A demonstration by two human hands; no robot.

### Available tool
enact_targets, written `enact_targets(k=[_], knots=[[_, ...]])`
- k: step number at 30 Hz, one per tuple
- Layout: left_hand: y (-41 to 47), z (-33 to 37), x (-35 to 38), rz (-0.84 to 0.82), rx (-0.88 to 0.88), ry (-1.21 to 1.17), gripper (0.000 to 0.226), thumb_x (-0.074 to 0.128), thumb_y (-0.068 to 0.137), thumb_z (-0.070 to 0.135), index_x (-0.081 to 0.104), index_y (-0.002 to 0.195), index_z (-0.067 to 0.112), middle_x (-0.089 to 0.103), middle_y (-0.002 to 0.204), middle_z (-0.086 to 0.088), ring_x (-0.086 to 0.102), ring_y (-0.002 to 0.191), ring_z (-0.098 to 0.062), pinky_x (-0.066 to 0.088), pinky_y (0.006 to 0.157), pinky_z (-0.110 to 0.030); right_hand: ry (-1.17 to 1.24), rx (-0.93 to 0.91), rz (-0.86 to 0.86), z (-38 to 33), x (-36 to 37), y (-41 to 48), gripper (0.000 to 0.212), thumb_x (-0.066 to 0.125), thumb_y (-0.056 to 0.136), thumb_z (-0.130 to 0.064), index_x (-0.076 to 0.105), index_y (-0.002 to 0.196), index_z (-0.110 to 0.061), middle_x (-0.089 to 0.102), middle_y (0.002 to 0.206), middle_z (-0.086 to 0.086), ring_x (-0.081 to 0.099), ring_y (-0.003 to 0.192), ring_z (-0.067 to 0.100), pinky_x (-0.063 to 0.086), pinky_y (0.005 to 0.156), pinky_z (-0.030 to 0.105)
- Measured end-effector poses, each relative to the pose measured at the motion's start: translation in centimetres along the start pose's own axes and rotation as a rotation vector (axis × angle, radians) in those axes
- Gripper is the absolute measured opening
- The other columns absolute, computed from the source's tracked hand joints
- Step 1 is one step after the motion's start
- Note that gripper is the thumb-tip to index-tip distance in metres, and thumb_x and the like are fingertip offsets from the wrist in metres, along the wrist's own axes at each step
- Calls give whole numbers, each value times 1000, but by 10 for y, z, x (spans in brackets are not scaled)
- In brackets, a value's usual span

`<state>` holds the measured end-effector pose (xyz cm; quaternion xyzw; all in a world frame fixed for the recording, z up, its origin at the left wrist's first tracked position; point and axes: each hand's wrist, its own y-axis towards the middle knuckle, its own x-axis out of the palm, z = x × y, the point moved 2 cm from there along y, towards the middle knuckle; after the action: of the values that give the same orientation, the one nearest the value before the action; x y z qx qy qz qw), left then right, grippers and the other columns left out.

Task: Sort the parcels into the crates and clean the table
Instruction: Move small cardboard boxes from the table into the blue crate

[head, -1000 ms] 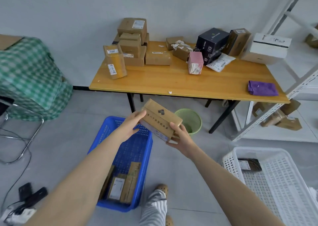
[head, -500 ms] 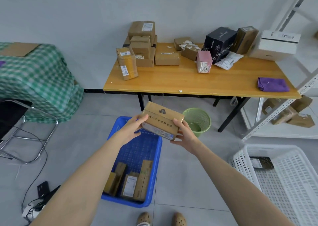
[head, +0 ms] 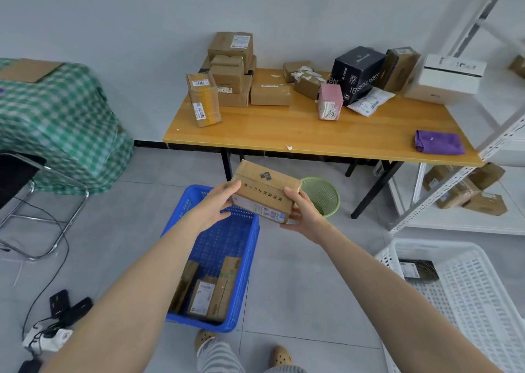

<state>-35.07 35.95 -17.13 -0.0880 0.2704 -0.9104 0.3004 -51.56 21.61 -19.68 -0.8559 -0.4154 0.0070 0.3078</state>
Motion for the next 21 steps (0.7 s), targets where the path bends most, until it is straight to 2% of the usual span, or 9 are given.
enact_targets(k=[5, 10, 12, 16, 19, 21], knots=[[6, 6, -12, 23, 11, 3, 33, 51, 94, 43, 46, 123, 28, 53, 114, 9, 45, 124, -19, 31, 112, -45, 14, -1, 5, -2, 10, 11, 56, 62, 85, -47, 39, 134, -30, 53, 124, 6, 54, 113, 26, 54, 82, 43], [15, -1, -39, 1, -27, 76, 41, 50, 92, 47, 43, 129, 29, 46, 131, 2, 41, 130, -24, 31, 112, -44, 16, 25, 0, 8, 26, 22, 60, 64, 83, -50, 39, 135, -32, 54, 123, 6, 55, 114, 26, 54, 82, 42], [19, -7, -49, -10, -44, 82, 38, 49, 93, 47, 43, 127, 30, 47, 128, 3, 39, 131, -23, 30, 112, -45, -11, 41, -11, 16, 35, 26, 64, 66, 79, -54, 40, 134, -33, 54, 125, 6, 55, 114, 26, 53, 83, 41], [31, -15, -73, -39, -78, 141, 35, 47, 95, 45, 43, 125, 28, 47, 125, 4, 40, 131, -23, 28, 113, -46, -12, 58, 18, 28, 54, 40, 49, 55, 88, -53, 42, 132, -36, 56, 122, 5, 58, 110, 25, 54, 82, 41], [44, -19, -104, -35, -111, 180, 34, 46, 95, 45, 43, 124, 28, 50, 120, 6, 43, 128, -22, 28, 113, -46, -44, 103, 56, 36, 78, 64, 52, 50, 89, -57, 41, 134, -33, 57, 122, 7, 60, 109, 28, 54, 88, 46], [55, -24, -131, -40, -145, 204, 35, 47, 94, 47, 44, 123, 29, 51, 122, 6, 44, 127, -23, 29, 112, -47, -53, 151, 82, 44, 99, 82, 57, 51, 88, -58, 39, 135, -28, 57, 122, 12, 61, 107, 31, 55, 85, 47]])
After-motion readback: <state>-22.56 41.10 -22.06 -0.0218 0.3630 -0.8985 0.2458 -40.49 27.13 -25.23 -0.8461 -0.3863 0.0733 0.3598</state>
